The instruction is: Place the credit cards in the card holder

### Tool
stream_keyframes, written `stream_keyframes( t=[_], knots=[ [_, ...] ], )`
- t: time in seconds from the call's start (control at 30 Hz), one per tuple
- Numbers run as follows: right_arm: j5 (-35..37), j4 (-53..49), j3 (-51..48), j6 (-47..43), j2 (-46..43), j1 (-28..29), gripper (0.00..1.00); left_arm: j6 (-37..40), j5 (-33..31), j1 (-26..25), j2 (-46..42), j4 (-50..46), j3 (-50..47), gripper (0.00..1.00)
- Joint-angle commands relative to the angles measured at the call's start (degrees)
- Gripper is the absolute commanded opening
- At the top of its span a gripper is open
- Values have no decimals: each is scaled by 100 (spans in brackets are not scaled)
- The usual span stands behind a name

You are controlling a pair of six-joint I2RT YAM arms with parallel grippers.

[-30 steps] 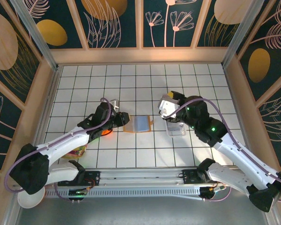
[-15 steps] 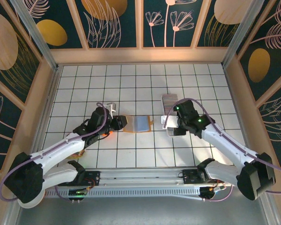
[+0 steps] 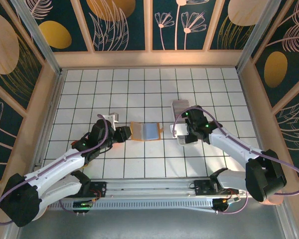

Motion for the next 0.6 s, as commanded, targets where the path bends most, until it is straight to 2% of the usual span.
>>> stream_keyframes(
  t=[0.0, 0.57],
  knots=[
    [-64, 239, -106, -194, 126, -43, 99, -15, -59, 29, -69, -55, -68, 35],
    [108, 527, -11, -329, 667, -61, 99, -75, -145, 25, -428, -186, -308, 36]
  ],
)
